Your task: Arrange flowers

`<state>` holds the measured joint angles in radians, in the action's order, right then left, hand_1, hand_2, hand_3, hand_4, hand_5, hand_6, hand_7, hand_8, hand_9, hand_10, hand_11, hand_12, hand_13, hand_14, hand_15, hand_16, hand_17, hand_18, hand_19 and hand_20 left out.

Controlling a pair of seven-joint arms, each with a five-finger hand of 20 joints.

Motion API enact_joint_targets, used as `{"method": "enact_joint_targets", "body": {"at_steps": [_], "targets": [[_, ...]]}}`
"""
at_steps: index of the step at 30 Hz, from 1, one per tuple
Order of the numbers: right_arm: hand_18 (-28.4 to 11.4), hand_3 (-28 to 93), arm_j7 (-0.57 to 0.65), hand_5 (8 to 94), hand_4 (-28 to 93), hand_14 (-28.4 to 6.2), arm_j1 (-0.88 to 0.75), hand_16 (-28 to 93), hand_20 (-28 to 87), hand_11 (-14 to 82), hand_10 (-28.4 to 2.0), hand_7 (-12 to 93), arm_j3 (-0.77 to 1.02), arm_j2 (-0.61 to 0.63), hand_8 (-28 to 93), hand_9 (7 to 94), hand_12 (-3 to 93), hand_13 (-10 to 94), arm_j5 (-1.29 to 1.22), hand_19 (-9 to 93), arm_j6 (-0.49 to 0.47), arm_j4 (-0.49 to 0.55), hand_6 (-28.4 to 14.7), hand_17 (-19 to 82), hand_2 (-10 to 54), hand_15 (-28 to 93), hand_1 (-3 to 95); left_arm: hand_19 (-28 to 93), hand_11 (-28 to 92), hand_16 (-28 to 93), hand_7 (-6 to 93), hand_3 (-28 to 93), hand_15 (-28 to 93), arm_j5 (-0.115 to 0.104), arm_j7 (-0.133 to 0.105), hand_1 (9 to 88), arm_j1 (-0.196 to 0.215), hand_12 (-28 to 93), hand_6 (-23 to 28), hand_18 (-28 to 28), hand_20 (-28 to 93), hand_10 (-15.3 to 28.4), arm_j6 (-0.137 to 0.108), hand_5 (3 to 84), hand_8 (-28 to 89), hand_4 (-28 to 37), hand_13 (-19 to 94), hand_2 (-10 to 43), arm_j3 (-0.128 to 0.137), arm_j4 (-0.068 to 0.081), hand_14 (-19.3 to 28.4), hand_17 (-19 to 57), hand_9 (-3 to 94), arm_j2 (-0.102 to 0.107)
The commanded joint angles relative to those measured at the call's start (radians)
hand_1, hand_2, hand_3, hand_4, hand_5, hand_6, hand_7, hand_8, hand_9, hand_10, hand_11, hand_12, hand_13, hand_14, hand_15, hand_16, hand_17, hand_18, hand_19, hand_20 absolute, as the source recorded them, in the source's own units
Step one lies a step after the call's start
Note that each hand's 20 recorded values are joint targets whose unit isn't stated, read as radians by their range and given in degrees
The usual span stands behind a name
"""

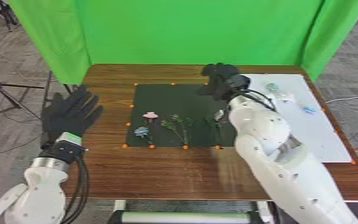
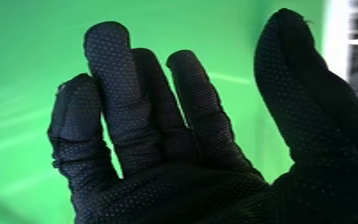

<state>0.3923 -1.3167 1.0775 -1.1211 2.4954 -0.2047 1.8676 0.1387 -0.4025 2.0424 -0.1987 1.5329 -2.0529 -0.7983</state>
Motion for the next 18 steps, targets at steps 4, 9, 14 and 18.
{"method": "enact_joint_targets", "body": {"at_steps": [4, 9, 14, 18], "targets": [[-21.3, 81, 0.186, 46.0, -28, -18.2, -0.076, 16, 27, 9.3, -17.0, 16, 0.269, 0.182, -11, 42.9, 15.1, 35, -0.031, 65, 0.031, -0.143, -6.1, 22, -9.5, 39, 34.0, 39, 18, -9, 13.7, 71, 33, -0.026, -0.066, 26.1, 0.011, 8, 6.9, 14.9, 10, 12.6, -0.005, 39.8, -9, -28.3, 20, 12.1, 0.033, -0.027, 12.3, -3.7, 30.5, 0.03], [-21.3, 81, 0.277, 43.4, -28, -19.3, -0.04, 13, 24, 9.1, -19.6, 13, 0.289, 0.204, -10, 38.8, 14.8, 29, -0.09, 60, -0.095, -0.199, -8.7, 18, -9.5, 34, 33.0, 39, 19, -9, 14.4, 71, 33, -0.096, -0.1, 25.9, 0.009, 9, 6.9, 14.8, 10, 12.7, -0.082, 40.0, -8, -28.3, 20, 12.6, 0.026, -0.032, 12.5, -4.0, 30.5, 0.029], [-20.5, 81, 0.324, 42.9, -28, -19.5, -0.013, 8, 21, 7.7, -22.9, 7, 0.288, 0.205, -9, 35.0, 12.6, 26, -0.17, 62, -0.204, -0.236, -15.0, 19, -9.5, 31, 34.7, 40, 20, -9, 15.3, 71, 35, -0.103, -0.122, 25.8, 0.062, 9, 7.3, 15.1, 10, 12.9, -0.083, 40.8, -9, -28.3, 20, 12.7, 0.067, -0.047, 13.0, -4.1, 31.1, 0.025], [-20.7, 80, 0.33, 40.9, -28, -19.5, -0.005, 7, 21, 7.6, -23.7, 5, 0.287, 0.195, -9, 33.2, 11.5, 25, -0.244, 65, -0.225, -0.265, -16.6, 19, -9.5, 31, 34.7, 40, 20, -9, 15.9, 72, 35, -0.097, -0.132, 25.8, 0.064, 9, 7.5, 15.1, 10, 13.0, -0.076, 41.4, -9, -28.3, 21, 13.0, 0.069, -0.047, 13.1, -4.1, 31.6, 0.03]]}}
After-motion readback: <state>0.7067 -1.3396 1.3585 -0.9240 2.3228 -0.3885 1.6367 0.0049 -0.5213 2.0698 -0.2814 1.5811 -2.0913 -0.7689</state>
